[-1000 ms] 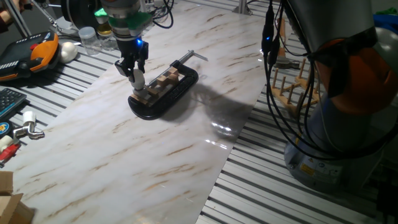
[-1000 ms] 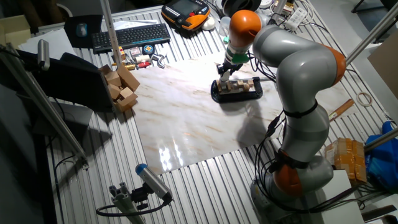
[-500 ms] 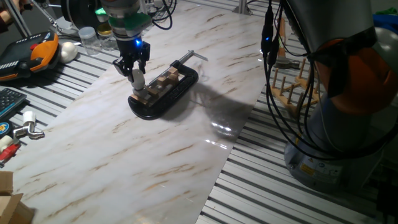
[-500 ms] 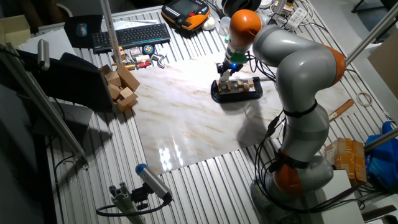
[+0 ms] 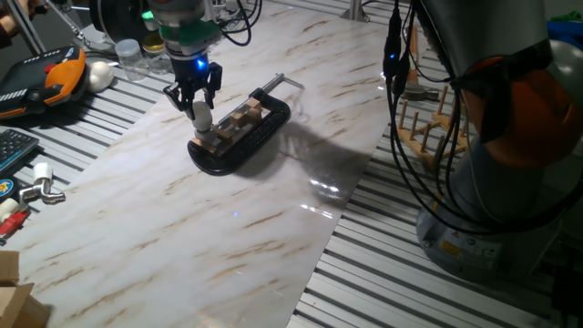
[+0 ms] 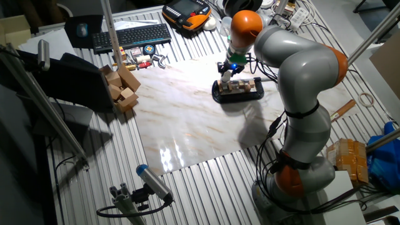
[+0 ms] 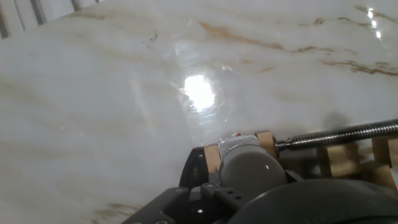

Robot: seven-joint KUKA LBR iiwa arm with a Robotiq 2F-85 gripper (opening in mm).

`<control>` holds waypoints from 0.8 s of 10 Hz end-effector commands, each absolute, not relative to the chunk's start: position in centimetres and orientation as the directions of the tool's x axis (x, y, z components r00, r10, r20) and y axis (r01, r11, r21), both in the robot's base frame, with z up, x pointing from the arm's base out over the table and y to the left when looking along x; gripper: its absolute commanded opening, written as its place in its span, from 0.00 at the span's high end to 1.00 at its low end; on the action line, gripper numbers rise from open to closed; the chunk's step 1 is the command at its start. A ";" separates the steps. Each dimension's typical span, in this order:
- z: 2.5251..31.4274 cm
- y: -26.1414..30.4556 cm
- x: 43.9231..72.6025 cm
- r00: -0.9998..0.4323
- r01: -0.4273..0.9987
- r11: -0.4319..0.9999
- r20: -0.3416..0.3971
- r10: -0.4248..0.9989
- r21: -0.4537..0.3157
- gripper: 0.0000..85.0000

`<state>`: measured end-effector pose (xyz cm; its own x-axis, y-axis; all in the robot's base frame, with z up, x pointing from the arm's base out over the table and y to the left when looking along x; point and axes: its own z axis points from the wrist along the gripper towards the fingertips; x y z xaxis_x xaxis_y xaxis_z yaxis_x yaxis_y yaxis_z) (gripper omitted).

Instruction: Install the light bulb by rotating it

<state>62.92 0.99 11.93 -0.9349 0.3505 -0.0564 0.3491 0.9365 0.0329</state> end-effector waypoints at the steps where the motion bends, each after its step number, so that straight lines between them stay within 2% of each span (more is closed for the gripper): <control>1: 11.9 1.0 62.9 -0.919 0.388 0.921 -0.057 0.390 0.036 1.00; 8: 11.9 0.9 62.9 -0.797 0.602 0.798 -0.040 0.603 0.044 1.00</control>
